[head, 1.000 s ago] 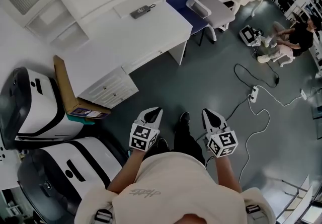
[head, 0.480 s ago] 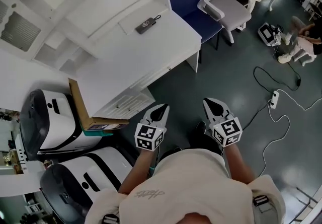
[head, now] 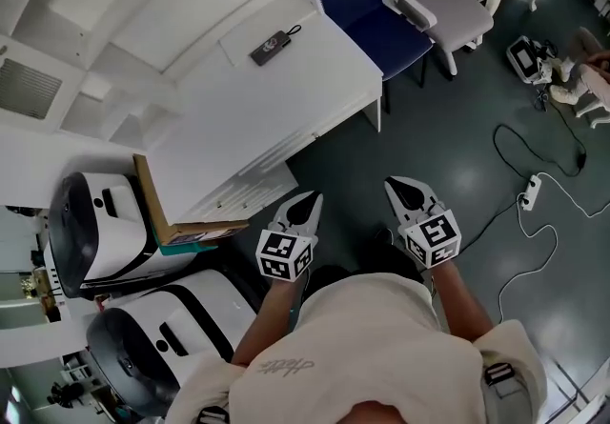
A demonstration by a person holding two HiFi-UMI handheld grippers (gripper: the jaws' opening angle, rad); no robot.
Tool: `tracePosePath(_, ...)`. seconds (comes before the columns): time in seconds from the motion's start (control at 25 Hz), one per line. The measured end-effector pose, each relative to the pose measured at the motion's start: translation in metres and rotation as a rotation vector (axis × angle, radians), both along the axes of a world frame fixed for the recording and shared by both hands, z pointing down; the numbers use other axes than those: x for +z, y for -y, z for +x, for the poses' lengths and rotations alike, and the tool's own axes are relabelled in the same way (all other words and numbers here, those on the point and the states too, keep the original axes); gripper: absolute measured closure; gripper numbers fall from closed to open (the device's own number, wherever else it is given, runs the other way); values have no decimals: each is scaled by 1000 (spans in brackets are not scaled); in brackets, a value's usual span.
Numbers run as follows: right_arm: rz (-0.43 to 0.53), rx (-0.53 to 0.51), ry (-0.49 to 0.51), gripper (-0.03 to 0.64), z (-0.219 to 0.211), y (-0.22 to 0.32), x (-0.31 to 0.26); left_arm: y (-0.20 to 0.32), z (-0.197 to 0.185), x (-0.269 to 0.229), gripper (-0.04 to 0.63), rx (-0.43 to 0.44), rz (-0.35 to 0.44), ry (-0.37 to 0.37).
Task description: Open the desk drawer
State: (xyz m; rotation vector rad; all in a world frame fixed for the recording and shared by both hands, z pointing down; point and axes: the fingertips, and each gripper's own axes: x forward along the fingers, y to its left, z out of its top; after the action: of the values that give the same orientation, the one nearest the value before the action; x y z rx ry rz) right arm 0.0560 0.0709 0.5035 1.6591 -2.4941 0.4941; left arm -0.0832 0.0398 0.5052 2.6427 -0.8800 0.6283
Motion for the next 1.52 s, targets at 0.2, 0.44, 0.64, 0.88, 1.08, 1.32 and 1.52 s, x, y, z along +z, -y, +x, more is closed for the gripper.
tracePosePath(0.2,-11,-1,9,615,19,18,6,3,7,12,577,-24,-49,18)
tracePosePath(0.44,-51,9,18,615,20,23,19,24,8,26,577,-34,-85,17)
tracePosePath(0.64,-91,53,11,615,30,24,28,53,27,22,577,-25,-112,-62)
tracePosePath(0.88,-92,71,-31,615,36,58,15,100,36,11,577,2,-67,-82)
tracePosePath(1.08,-50,40,-77,614,17,117,-13,147,21,9,577,-5,-59,-75)
tracePosePath(1.32,-14,16,-97,615,-10,179,-32,199,1,-1,577,2,8,-74)
tracePosePath(1.52,-32,-9,-89,615,-28,217,-26,231,-20,-4,577,-47,20,-95)
